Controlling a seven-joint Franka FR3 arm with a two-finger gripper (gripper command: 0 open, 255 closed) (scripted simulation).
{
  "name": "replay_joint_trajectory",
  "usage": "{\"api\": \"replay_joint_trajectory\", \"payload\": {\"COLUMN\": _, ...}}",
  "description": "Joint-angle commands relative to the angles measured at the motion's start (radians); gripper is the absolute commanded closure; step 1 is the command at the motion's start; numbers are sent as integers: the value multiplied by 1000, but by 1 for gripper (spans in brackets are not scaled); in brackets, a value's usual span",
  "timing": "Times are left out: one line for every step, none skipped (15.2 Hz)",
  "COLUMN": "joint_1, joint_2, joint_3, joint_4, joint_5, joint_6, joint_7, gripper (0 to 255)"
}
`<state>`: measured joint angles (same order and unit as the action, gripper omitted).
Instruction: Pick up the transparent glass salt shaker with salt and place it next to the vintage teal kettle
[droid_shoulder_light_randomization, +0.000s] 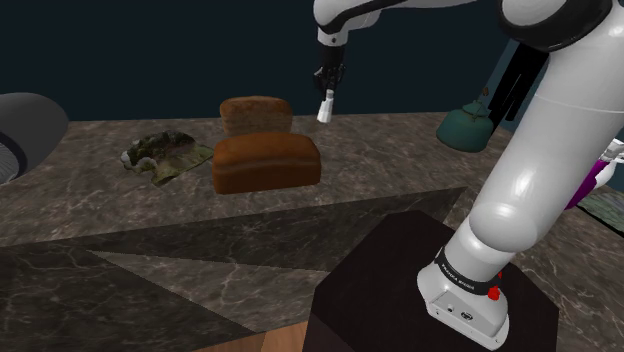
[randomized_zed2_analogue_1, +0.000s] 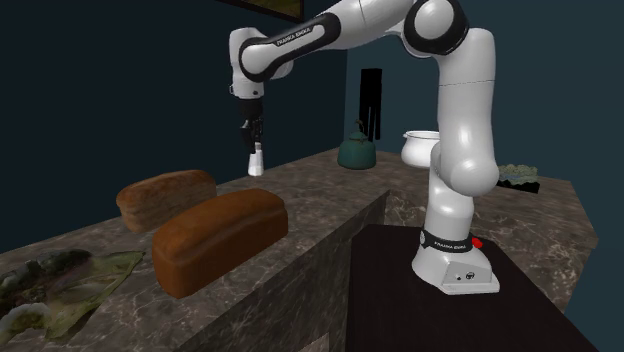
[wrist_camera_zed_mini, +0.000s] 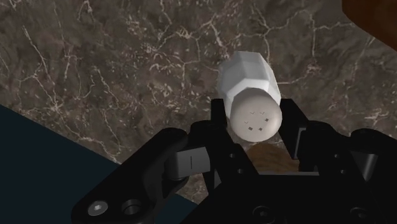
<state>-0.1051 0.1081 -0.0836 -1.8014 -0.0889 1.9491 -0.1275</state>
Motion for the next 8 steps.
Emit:
{"api": "replay_joint_trajectory", "payload": {"joint_1": 0, "joint_2": -4, "joint_3": 0, "joint_4": 21, "joint_5": 0, "joint_6": -25, "joint_7": -2, "gripper": 255}}
{"api": "replay_joint_trajectory", "payload": {"joint_1": 0, "joint_2": -6, "joint_3": 0, "joint_4": 32, "joint_5": 1, "joint_6": -38, "joint_7": -3, "gripper": 255}}
{"api": "replay_joint_trajectory", "payload": {"joint_1": 1, "joint_2": -7, "joint_3": 0, "joint_4": 44, "joint_5": 1, "joint_6": -51, "joint_7": -4, "gripper": 255}}
{"api": "replay_joint_trajectory", "payload": {"joint_1": 1, "joint_2": -8, "joint_3": 0, "joint_4": 56, "joint_5": 1, "joint_6": -64, "joint_7": -5, "gripper": 255}}
{"api": "replay_joint_trajectory", "payload": {"joint_1": 1, "joint_2": -9, "joint_3": 1, "joint_4": 68, "joint_5": 2, "joint_6": -77, "joint_7": -6, "gripper": 255}}
{"api": "replay_joint_trajectory", "payload": {"joint_1": 1, "joint_2": -10, "joint_3": 1, "joint_4": 81, "joint_5": 2, "joint_6": -91, "joint_7": -7, "gripper": 255}}
{"api": "replay_joint_trajectory", "payload": {"joint_1": 1, "joint_2": -10, "joint_3": 1, "joint_4": 93, "joint_5": 2, "joint_6": -104, "joint_7": -8, "gripper": 255}}
{"api": "replay_joint_trajectory", "payload": {"joint_1": 1, "joint_2": -11, "joint_3": 1, "joint_4": 106, "joint_5": 2, "joint_6": -117, "joint_7": -9, "gripper": 255}}
